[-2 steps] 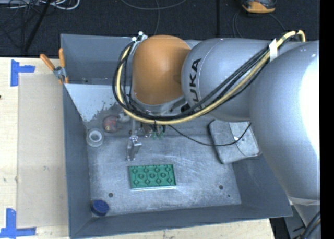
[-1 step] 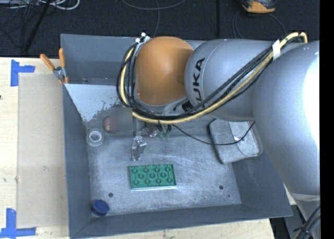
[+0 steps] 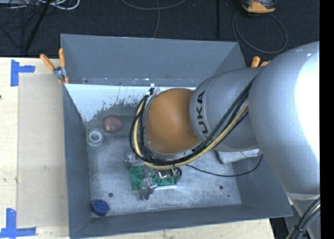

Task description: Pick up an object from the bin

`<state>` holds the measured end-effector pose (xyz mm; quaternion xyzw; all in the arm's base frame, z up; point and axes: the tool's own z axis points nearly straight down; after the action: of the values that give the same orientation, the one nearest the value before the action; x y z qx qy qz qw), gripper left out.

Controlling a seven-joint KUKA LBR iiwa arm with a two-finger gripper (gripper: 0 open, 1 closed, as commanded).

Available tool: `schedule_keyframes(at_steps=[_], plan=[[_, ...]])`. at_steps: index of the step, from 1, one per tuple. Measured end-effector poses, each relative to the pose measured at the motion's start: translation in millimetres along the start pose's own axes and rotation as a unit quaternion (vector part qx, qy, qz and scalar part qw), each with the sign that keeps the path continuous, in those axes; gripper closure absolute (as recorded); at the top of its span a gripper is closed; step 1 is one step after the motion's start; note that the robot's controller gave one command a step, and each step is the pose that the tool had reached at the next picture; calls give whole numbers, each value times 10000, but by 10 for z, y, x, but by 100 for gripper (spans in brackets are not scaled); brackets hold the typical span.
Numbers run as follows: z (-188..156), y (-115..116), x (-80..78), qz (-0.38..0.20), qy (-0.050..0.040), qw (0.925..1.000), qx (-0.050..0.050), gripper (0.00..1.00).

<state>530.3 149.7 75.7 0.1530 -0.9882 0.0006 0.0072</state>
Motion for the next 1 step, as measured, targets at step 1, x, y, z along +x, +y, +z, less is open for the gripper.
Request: schedule_keyframes(at_steps=[1], plan=[[-43, -9, -50, 20, -60, 10000, -2, 100]])
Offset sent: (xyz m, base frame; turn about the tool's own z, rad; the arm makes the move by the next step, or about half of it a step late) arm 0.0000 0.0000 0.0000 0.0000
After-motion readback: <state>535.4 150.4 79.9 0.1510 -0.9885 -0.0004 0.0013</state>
